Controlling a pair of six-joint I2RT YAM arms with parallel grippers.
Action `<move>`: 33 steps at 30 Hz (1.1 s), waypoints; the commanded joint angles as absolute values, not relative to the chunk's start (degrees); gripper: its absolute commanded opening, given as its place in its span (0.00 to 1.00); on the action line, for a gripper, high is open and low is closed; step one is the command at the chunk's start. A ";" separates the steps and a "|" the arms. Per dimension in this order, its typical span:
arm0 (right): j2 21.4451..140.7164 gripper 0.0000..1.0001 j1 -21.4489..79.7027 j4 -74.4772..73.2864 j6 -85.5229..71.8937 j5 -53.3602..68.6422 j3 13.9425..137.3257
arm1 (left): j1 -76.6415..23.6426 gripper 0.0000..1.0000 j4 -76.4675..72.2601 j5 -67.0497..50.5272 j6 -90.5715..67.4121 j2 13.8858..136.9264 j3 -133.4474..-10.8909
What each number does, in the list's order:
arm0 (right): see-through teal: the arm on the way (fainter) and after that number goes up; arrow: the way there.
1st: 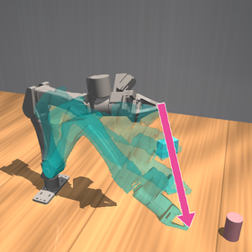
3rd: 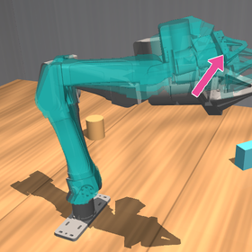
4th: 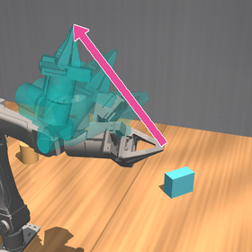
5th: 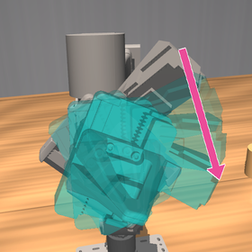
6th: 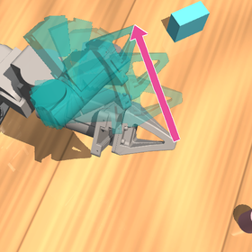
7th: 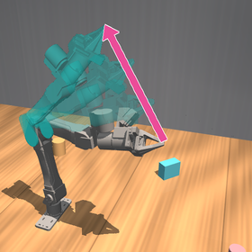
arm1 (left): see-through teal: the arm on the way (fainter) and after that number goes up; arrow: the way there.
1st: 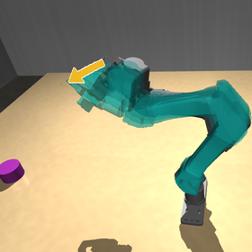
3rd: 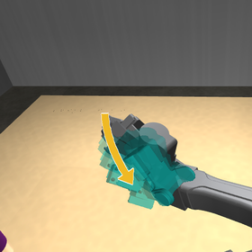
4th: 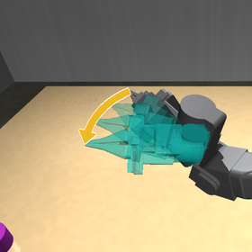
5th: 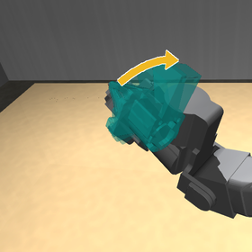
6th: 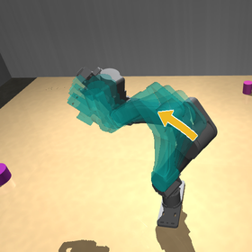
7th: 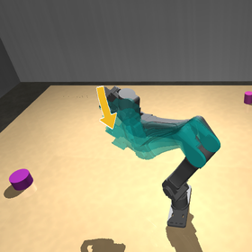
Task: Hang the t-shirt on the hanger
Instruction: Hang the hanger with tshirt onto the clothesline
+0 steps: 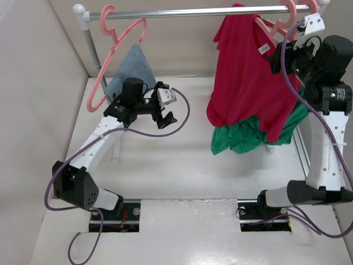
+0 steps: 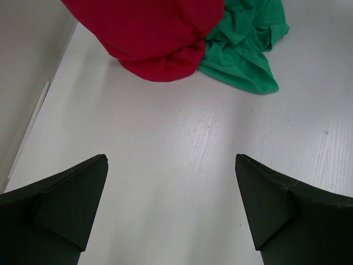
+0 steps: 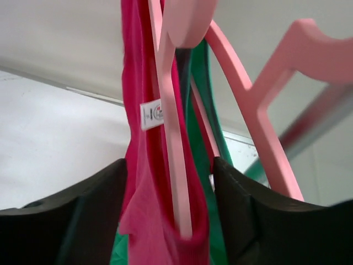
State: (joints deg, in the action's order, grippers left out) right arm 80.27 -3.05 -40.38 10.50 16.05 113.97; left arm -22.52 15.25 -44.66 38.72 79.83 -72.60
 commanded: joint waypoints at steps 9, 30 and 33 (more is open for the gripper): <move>66.28 0.88 1.31 -34.90 20.73 12.99 113.47 | -22.76 1.00 14.24 -45.70 39.02 77.70 -70.76; 53.35 1.00 17.58 -13.97 6.77 13.62 46.16 | -23.29 1.00 6.34 -22.97 19.17 64.96 -45.28; 53.35 1.00 16.27 -12.75 4.67 11.78 41.67 | -23.90 1.00 1.33 -19.44 19.16 59.25 -37.55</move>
